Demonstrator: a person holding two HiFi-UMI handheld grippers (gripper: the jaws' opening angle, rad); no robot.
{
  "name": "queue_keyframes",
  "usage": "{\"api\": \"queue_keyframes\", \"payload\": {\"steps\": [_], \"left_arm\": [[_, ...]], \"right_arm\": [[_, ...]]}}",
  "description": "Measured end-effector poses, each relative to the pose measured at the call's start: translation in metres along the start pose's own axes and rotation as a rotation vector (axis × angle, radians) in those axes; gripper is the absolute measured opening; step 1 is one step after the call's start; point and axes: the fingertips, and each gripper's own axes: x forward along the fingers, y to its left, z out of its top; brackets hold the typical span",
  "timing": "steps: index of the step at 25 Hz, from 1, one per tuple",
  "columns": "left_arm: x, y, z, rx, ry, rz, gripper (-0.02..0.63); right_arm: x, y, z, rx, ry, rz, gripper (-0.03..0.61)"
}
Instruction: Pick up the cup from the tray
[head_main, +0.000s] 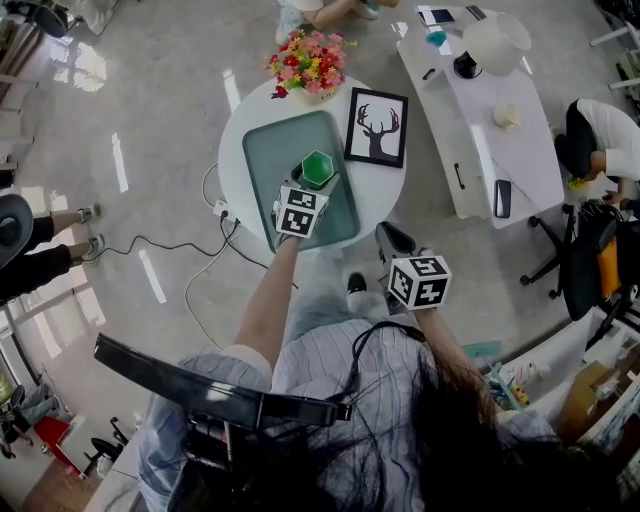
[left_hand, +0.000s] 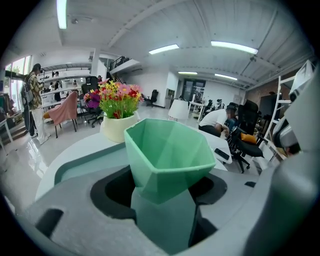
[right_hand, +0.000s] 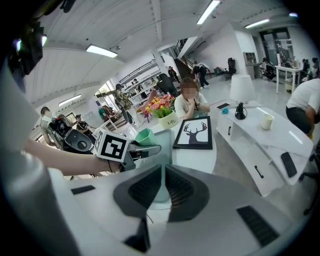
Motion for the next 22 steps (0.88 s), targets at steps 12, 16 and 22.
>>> {"api": "queue_keyframes", "payload": {"steps": [12, 16, 22], "left_arm": [[-0.060, -0.037, 0.027, 0.017, -0.036, -0.038, 0.319], [-0.086, -0.053, 0.032, 0.017, -0.062, -0.026, 0.319], [-0.124, -0.087, 0.029, 0.003, -0.090, -0.031, 0.319]], "right_arm": [[-0.021, 0.016, 0.014, -0.126, -0.075, 0.047, 0.041], [-0.030, 0.021, 0.012, -0.121, -0.092, 0.083, 0.041], [-0.046, 0.029, -0.005, -0.199, -0.100, 0.125, 0.041]]}}
